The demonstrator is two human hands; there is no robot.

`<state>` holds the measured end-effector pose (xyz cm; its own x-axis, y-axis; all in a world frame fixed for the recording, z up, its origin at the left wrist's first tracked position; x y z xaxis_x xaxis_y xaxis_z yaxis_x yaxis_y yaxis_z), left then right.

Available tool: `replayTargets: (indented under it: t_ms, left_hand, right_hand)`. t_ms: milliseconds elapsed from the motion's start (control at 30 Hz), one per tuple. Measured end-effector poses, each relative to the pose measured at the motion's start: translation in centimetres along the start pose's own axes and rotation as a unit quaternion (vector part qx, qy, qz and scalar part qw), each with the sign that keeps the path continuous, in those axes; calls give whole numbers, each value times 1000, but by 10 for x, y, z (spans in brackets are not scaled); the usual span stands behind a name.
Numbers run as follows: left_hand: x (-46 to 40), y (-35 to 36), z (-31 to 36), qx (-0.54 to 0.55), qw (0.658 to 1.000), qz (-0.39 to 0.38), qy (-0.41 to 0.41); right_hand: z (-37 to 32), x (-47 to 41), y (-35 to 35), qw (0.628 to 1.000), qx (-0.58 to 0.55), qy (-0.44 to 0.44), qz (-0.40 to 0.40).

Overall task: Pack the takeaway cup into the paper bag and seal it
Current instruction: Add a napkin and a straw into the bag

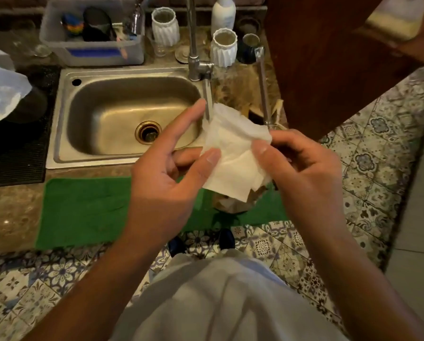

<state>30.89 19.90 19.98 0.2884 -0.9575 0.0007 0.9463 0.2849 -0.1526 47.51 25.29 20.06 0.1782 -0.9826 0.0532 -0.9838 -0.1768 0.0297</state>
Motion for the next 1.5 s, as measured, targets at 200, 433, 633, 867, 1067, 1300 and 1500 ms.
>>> replayTargets:
  t_ms: [200,433,633,867,1067,1300,1500]
  left_hand:
    - [-5,52,4,-42,998,19,48]
    - [-13,75,-59,-387,916,22,103]
    - [-33,78,-81,-218,968,22,-125]
    - [-39,71,-86,-138,977,64,-147]
    - [-41,52,-92,-151,968,92,-180]
    - [-44,34,-102,-155,963,84,-204]
    - [-44,32,-97,-153,964,80,-202]
  right_hand:
    - [1,-13,-47,997,49,-46,-46]
    - [17,-51,-102,993,5,-27,117]
    - [45,-70,-92,996,65,-15,52]
    - [64,-81,-44,986,140,-72,-47]
    - [78,-79,-40,936,295,-142,-132]
    - [66,-77,-56,856,472,-162,-134]
    - [59,-72,-45,829,487,-162,-220]
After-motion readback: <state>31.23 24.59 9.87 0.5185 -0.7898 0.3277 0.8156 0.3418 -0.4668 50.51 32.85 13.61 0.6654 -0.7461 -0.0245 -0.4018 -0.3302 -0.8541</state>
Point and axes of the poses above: each hand's wrist, its own x-axis away from the middle knuckle, its own y-axis out of the palm, z = x × y, the point moved 2 cm from there along -x, towards the middle knuckle, and after that the axes turned 13 degrees about -x, right-handed, at the moved point
